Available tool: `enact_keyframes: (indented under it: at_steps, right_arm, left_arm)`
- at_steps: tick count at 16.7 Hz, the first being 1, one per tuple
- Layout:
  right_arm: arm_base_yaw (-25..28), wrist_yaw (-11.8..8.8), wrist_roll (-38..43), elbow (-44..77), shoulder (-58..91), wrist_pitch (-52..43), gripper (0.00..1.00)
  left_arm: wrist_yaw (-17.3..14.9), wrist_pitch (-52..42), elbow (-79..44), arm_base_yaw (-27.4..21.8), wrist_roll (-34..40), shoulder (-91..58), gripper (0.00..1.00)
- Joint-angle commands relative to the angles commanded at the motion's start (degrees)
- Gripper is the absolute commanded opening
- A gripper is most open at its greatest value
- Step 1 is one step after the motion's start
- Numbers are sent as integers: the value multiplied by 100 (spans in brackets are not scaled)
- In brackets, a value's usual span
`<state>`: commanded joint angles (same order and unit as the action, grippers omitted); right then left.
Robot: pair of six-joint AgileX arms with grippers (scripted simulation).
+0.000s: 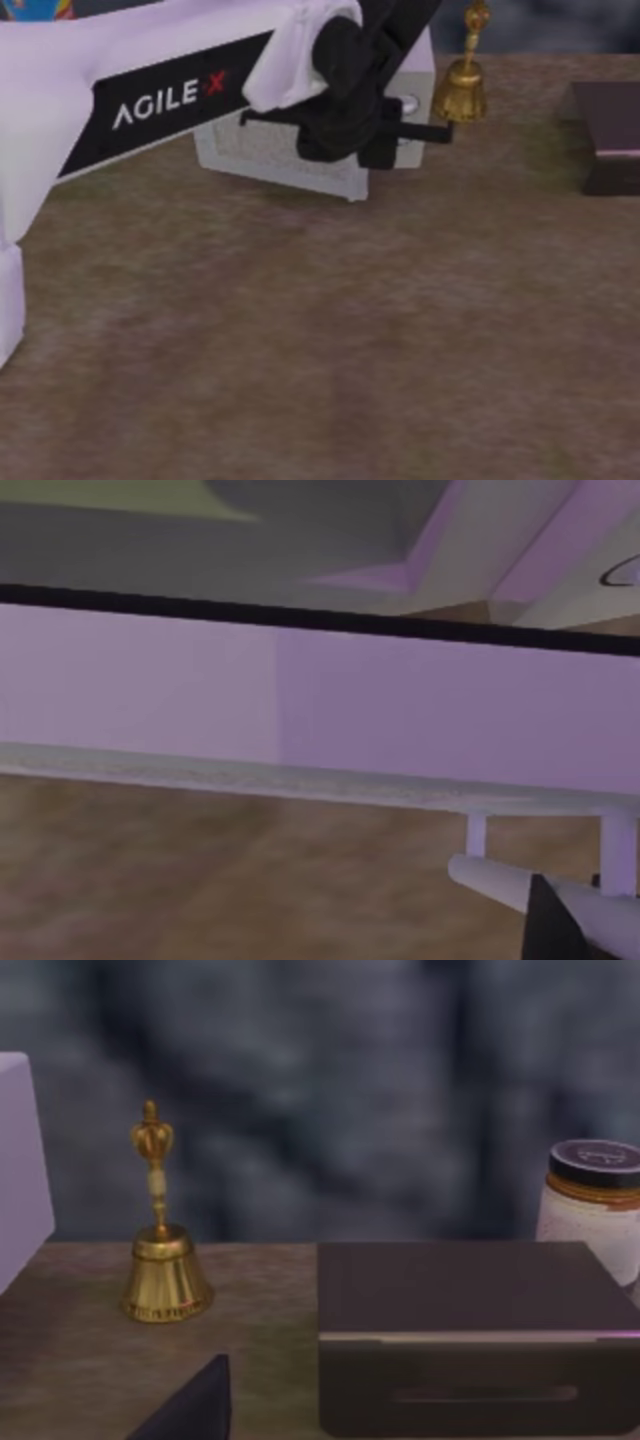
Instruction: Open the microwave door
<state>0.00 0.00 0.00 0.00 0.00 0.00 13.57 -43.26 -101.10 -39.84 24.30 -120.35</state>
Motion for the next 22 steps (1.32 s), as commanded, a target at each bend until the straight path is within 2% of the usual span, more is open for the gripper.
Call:
enact_keyframes:
  at_steps: [11, 22]
  right_arm:
    - [0, 0, 0, 0, 0, 0, 100]
    - [0, 0, 0, 0, 0, 0, 100]
  left_arm:
    - [-44, 7, -14, -47, 34, -5, 0]
    - [-140, 195, 379, 33, -277, 246, 0]
